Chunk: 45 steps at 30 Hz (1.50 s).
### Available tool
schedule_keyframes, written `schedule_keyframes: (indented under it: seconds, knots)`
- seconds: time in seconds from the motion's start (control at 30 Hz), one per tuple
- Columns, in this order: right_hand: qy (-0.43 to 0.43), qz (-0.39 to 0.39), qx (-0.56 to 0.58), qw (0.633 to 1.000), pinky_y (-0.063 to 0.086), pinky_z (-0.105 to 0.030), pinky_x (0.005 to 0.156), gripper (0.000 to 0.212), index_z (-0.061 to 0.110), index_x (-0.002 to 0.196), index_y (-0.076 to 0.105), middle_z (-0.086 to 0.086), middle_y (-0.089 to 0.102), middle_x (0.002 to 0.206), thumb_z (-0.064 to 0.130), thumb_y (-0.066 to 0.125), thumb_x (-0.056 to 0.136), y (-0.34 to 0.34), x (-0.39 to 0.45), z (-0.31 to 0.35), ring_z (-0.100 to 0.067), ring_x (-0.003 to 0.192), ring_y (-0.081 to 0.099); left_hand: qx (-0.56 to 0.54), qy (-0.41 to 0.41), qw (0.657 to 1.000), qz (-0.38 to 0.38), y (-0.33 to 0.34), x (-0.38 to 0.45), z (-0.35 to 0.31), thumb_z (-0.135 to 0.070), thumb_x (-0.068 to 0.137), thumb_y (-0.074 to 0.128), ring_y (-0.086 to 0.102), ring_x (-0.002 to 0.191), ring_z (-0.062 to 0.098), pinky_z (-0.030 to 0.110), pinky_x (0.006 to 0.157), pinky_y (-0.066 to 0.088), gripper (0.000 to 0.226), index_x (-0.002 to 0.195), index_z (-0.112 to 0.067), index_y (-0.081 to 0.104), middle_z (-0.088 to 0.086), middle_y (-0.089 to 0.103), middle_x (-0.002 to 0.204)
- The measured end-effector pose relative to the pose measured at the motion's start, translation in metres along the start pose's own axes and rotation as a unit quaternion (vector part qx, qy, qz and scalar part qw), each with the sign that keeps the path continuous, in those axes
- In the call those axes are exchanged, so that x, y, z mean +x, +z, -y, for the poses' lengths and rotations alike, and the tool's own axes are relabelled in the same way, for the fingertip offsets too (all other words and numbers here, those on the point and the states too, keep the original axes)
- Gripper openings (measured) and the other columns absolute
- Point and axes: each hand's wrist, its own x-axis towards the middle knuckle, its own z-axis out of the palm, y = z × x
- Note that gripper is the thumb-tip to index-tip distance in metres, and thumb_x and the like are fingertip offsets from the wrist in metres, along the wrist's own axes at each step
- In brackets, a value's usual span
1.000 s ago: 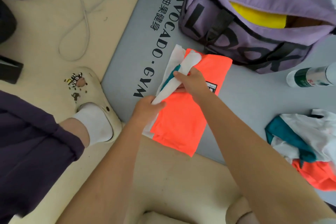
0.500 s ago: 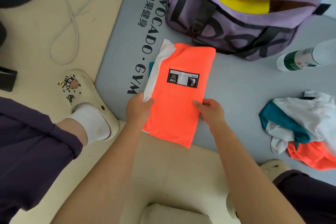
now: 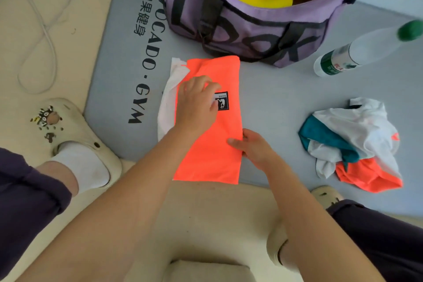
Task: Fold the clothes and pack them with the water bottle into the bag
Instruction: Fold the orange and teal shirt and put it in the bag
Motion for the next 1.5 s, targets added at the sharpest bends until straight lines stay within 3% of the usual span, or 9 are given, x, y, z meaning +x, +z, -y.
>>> schedule_keyframes:
  seconds: [0.17, 0.3, 0.53, 0.83, 1.03, 1.13, 1.23, 1.33, 1.5]
  knots:
    - [-0.012, 0.038, -0.186, 0.982, 0.044, -0.022, 0.065, 0.020, 0.003, 0.107, 0.067, -0.007, 0.063, 0.095, 0.011, 0.068, 0.089, -0.045, 0.002, 0.015, -0.015, 0.083, 0.055, 0.183, 0.248, 0.875, 0.372, 0.042, 0.036, -0.055, -0.013, 0.090, 0.053, 0.038, 0.136, 0.015, 0.048, 0.119, 0.007, 0.041, 0.128, -0.027, 0.057, -0.005, 0.052, 0.138]
    - [-0.040, -0.030, -0.304, 0.951, 0.031, -0.013, 0.047, 0.016, 0.015, 0.086, 0.063, 0.003, 0.052, 0.071, 0.030, 0.069, 0.089, -0.084, 0.012, 0.029, -0.015, 0.072, 0.047, 0.284, 0.267, 0.854, 0.345, 0.057, 0.067, -0.064, -0.038, 0.092, 0.058, 0.052, 0.122, 0.024, 0.041, 0.112, 0.024, 0.033, 0.117, -0.018, 0.064, 0.004, 0.063, 0.122]
    - [-0.044, -0.169, -0.382, 0.908, 0.039, -0.031, 0.077, 0.039, 0.012, 0.106, 0.068, -0.009, 0.064, 0.106, 0.042, 0.072, 0.082, -0.130, 0.035, 0.047, -0.028, 0.101, 0.058, 0.268, 0.078, 0.898, 0.339, 0.051, 0.106, -0.035, -0.077, 0.080, 0.052, 0.059, 0.103, 0.030, 0.032, 0.072, 0.034, 0.060, 0.085, -0.018, 0.063, 0.009, 0.065, 0.105]
    - [-0.224, -0.411, -0.565, 0.679, 0.035, -0.047, 0.092, 0.059, 0.010, 0.125, 0.047, -0.017, 0.050, 0.122, 0.037, 0.072, 0.080, -0.084, 0.037, 0.064, -0.036, 0.112, 0.048, 0.148, -0.037, 0.924, 0.352, 0.021, 0.109, 0.025, -0.078, 0.072, 0.059, 0.052, 0.080, 0.022, 0.029, 0.054, 0.028, 0.059, 0.068, -0.020, 0.052, -0.004, 0.050, 0.074]
    - [-0.092, -0.159, -0.471, 0.863, 0.044, -0.041, 0.079, 0.083, 0.009, 0.125, 0.040, -0.015, 0.053, 0.116, 0.051, 0.082, 0.067, -0.037, 0.034, 0.049, -0.036, 0.105, 0.056, 0.142, -0.079, 0.887, 0.432, -0.003, 0.108, 0.052, -0.073, 0.068, 0.069, 0.055, 0.072, 0.022, 0.029, 0.055, 0.036, 0.061, 0.073, -0.013, 0.059, 0.004, 0.059, 0.076]
    - [-0.073, -0.175, -0.464, 0.865, 0.044, -0.041, 0.084, 0.092, 0.008, 0.127, 0.037, -0.016, 0.051, 0.121, 0.051, 0.086, 0.062, -0.033, 0.039, 0.049, -0.037, 0.110, 0.054, 0.096, -0.121, 0.898, 0.412, -0.015, 0.098, 0.068, -0.056, 0.070, 0.079, 0.054, 0.067, 0.022, 0.027, 0.052, 0.034, 0.050, 0.065, -0.012, 0.056, 0.004, 0.057, 0.068]
    - [-0.060, -0.180, -0.462, 0.866, 0.043, -0.041, 0.087, 0.094, 0.007, 0.126, 0.036, -0.018, 0.051, 0.122, 0.051, 0.087, 0.060, -0.031, 0.043, 0.054, -0.037, 0.111, 0.054, -0.143, -0.248, 0.930, 0.230, -0.014, 0.075, 0.080, -0.036, 0.074, 0.083, 0.050, 0.060, 0.013, 0.021, 0.050, 0.037, 0.035, 0.065, -0.012, 0.059, -0.002, 0.055, 0.064]
    - [-0.052, -0.179, -0.471, 0.862, 0.042, -0.040, 0.089, 0.093, 0.006, 0.126, 0.037, -0.020, 0.052, 0.122, 0.050, 0.087, 0.061, -0.030, 0.044, 0.057, -0.038, 0.112, 0.054, -0.330, -0.344, 0.865, 0.155, -0.006, 0.041, 0.078, -0.026, 0.082, 0.077, 0.068, 0.084, 0.009, 0.022, 0.074, 0.053, 0.018, 0.097, -0.016, 0.072, -0.001, 0.073, 0.096]
    - [-0.039, -0.177, -0.472, 0.863, 0.042, -0.041, 0.093, 0.094, 0.006, 0.128, 0.036, -0.020, 0.050, 0.125, 0.050, 0.086, 0.062, -0.028, 0.044, 0.059, -0.038, 0.115, 0.052, -0.365, -0.388, 0.817, 0.218, 0.009, -0.003, 0.074, -0.023, 0.084, 0.076, 0.070, 0.079, 0.003, 0.016, 0.062, 0.053, 0.015, 0.097, -0.022, 0.070, -0.003, 0.074, 0.098]
